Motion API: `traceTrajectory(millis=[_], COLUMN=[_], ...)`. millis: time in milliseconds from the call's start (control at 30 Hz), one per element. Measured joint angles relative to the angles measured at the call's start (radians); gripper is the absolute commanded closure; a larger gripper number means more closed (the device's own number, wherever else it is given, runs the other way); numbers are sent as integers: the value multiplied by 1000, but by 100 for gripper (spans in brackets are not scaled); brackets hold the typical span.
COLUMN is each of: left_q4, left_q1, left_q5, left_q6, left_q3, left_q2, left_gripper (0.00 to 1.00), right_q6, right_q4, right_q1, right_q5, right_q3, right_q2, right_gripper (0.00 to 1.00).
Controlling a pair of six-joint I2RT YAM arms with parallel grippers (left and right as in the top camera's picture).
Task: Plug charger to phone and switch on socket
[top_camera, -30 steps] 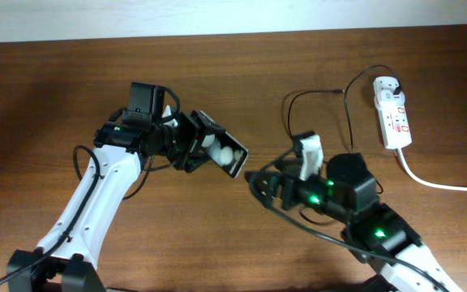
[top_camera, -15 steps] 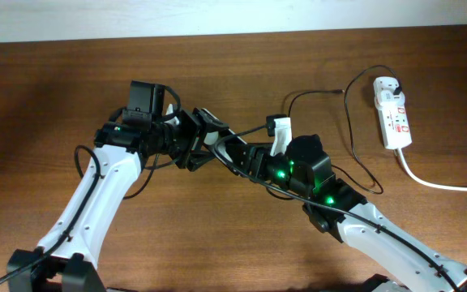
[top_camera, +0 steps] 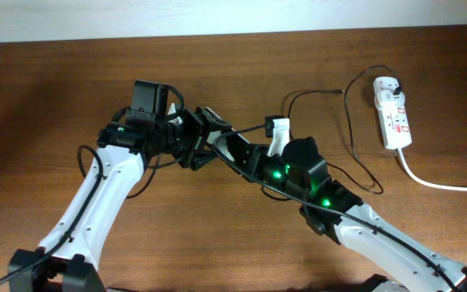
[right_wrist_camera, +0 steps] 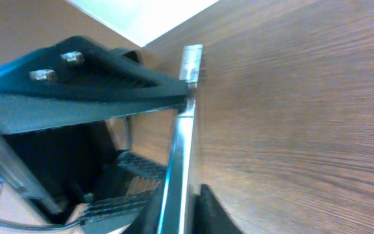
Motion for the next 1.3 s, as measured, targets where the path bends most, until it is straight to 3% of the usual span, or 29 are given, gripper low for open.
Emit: traceTrajectory(millis=[67, 200, 300, 400, 500, 567, 633, 767, 833, 933, 1067, 1167, 1233, 1300], left_q4=[-4, 2, -11, -181, -393, -420, -370, 52, 220, 462, 676, 712, 720, 774], left_q1=[-2, 0, 72, 205, 277, 326, 369, 412, 412, 404, 340, 262, 210, 183], left_q5=[-13, 14, 44, 27, -136, -239, -239, 20, 130, 249, 271, 218, 177, 143], left_q6=[-4, 50, 190, 417, 595, 650, 646, 457, 307, 62, -158, -295, -364, -423], left_q3=[0, 0, 0, 2, 2, -55, -218, -607, -634, -634, -637, -637, -637, -639], left_q2=[0, 0, -36, -278, -543, -731, -829, -710, -596, -412, -369, -367, -367, -367], left_gripper=[32, 1, 1, 1, 1, 1, 1, 1, 1, 1, 4, 8, 16, 30], right_q6=[-13, 6, 8, 42, 94, 117, 121, 192, 286, 555, 756, 864, 887, 899], right_q4=[0, 3, 9, 8, 7, 7, 7, 7, 6, -22, -45, -40, -33, -21], right_q1=[-1, 0, 2, 3, 4, 4, 4, 4, 4, 6, 9, 57, 101, 127], right_q5=[24, 7, -13, -47, -93, -119, -148, -161, -121, -32, 26, 53, 85, 106], right_q3=[-2, -2, -2, -2, -2, -2, -2, -2, -2, -2, -2, -2, -2, -2], right_q2=[5, 5, 5, 6, 6, 6, 6, 6, 6, 7, 8, 8, 8, 8], right_gripper=[96, 96, 96, 96, 96, 96, 96, 96, 96, 96, 96, 96, 96, 96])
